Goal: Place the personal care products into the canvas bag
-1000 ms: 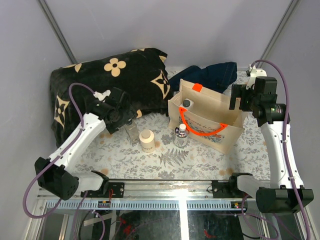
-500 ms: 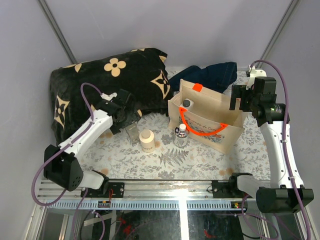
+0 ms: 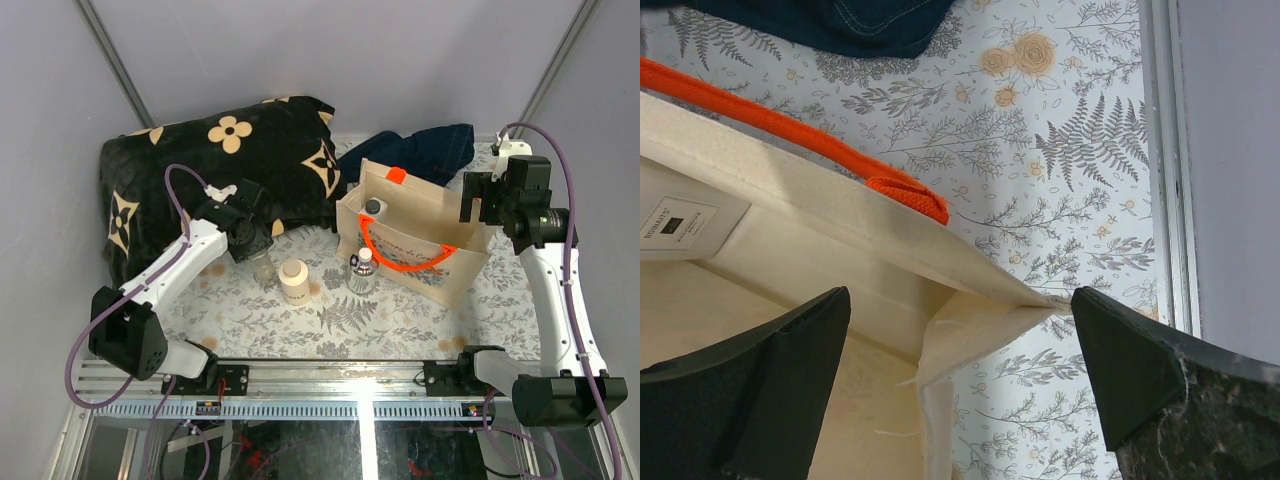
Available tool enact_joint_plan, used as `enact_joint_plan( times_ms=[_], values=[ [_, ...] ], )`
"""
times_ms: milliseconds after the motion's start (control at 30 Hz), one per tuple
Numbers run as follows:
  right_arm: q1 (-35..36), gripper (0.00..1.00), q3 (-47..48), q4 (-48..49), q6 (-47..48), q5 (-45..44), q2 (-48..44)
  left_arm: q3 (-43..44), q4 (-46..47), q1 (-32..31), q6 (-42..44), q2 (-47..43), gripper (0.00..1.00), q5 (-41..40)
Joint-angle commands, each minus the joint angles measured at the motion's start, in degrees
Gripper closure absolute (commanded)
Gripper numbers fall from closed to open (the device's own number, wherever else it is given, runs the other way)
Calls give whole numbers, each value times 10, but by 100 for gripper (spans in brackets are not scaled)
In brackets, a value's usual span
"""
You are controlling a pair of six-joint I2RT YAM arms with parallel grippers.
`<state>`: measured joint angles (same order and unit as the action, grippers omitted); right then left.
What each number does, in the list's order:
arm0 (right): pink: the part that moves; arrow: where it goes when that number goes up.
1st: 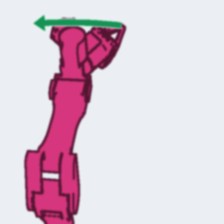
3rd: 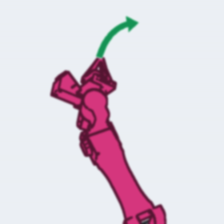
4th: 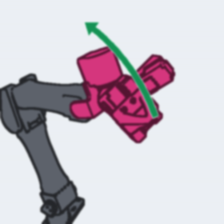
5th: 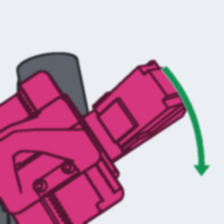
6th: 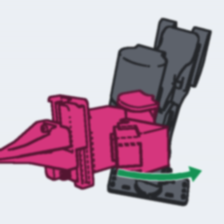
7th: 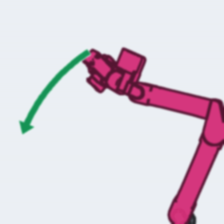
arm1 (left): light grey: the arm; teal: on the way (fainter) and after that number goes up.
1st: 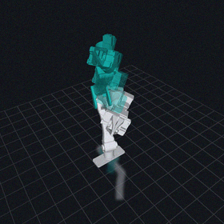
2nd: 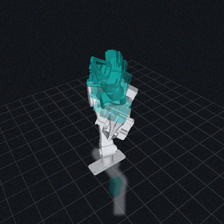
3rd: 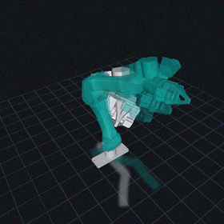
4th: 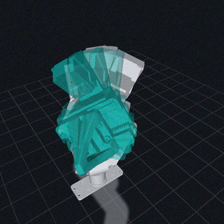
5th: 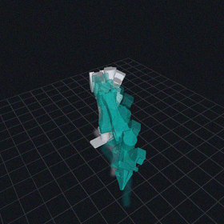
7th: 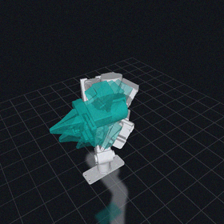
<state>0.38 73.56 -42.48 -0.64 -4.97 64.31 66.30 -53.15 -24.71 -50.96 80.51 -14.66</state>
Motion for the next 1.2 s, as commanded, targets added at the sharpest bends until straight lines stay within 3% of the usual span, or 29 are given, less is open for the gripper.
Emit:
enact_joint_plan(
  times_ms=[0, 167, 433, 767, 1167],
  values=[
    [5, 0, -3, 9, 2, 0, -7, -21, 33, -2, -10, -2, 100, 0],
    [5, 0, -5, 13, -1, 7, -3, 8, 30, -3, 26, -10, 100, -4],
    [5, 0, -5, 19, -7, 26, 11, 239, -7, -3, 170, 3, 100, 17],
    [4, 0, -6, 24, -8, 26, 26, 439, 56, -4, 249, 12, 100, 240],
    [11, 0, 0, 15, -9, 18, 41, 477, 239, -37, 273, 14, 100, 391]
  ],
)
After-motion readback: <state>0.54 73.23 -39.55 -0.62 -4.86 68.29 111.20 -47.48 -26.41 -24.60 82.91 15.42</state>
